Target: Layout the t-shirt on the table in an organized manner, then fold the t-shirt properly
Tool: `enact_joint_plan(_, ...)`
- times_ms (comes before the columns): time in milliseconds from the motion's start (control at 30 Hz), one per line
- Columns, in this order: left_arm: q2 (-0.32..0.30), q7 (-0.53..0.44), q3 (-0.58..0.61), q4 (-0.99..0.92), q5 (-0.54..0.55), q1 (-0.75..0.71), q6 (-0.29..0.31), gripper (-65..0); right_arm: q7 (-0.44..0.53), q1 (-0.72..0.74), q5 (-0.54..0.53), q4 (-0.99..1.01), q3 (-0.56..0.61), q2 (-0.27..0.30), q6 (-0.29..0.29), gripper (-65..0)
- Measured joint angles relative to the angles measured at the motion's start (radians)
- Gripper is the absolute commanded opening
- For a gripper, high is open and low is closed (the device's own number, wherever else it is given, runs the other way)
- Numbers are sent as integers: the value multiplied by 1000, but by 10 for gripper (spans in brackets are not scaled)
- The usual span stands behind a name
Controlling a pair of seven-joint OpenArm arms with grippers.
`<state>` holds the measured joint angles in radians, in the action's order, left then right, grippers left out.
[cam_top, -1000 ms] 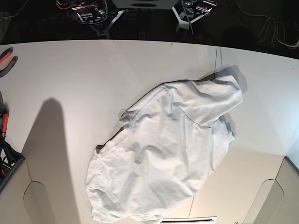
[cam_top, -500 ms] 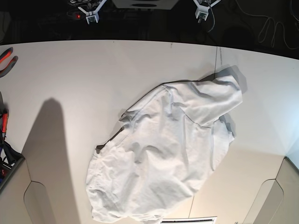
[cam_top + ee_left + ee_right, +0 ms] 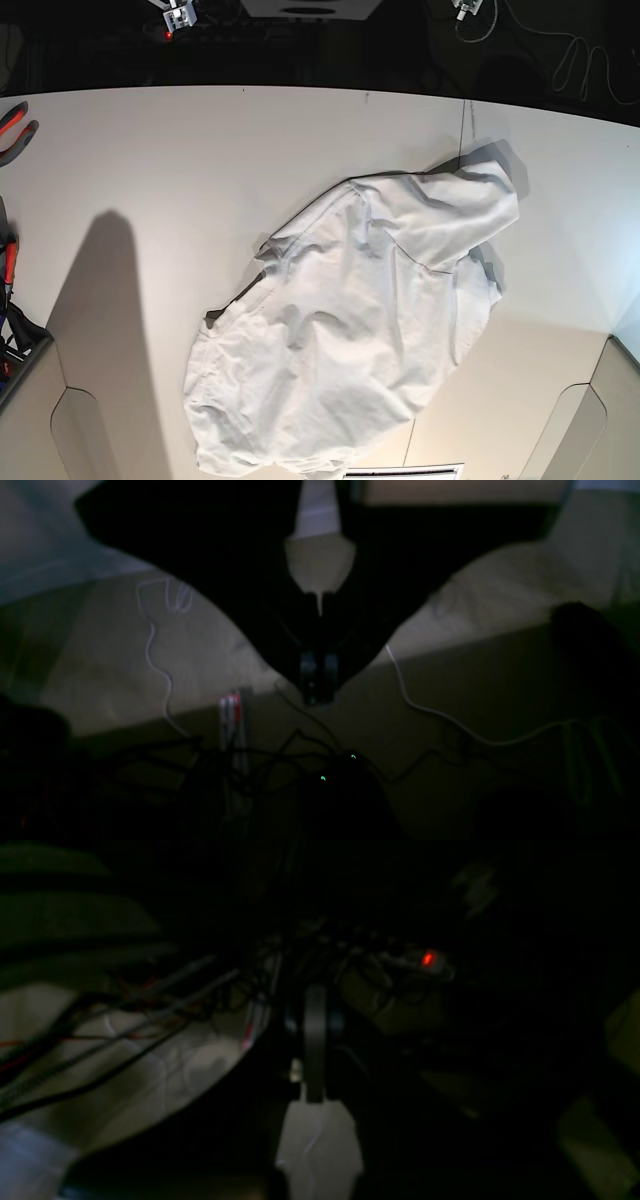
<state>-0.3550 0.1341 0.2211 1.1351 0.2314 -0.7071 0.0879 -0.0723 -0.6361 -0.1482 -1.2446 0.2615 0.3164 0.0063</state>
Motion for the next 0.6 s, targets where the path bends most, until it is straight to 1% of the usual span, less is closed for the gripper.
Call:
enact_joint_plan(133,-35,80,-95,157,2,-95,1,-650,0,-119,0,-208,-54,48,3,-650)
enact_joint_plan(267,-74,137,-214,346,44,-180,2,-650,-5,-229,-1,-399,-134,87,6,-650)
enact_joint_plan(333,-85,177,-276,457,50,-217,14,-650,-11,-271,-2,-489,-179,105,19,-650)
enact_joint_plan(400,-92,231,-326,573,51,-254,85,-650,-11,-304,-3,-576,-223,119,24,-650)
enact_joint_plan(467,-91,293,-369,687,50,-285,184,-650,-7,-328,-2,-657,-268,127,23,-650)
enact_joint_plan(533,-89,320,-399,785,50,-302,267,-650,-12,-334,-5,-718,-309,127,26,-650)
enact_joint_plan(600,-89,326,-418,871,75,-304,306,-650,-16,-328,-4,-764,-341,127,26,-650)
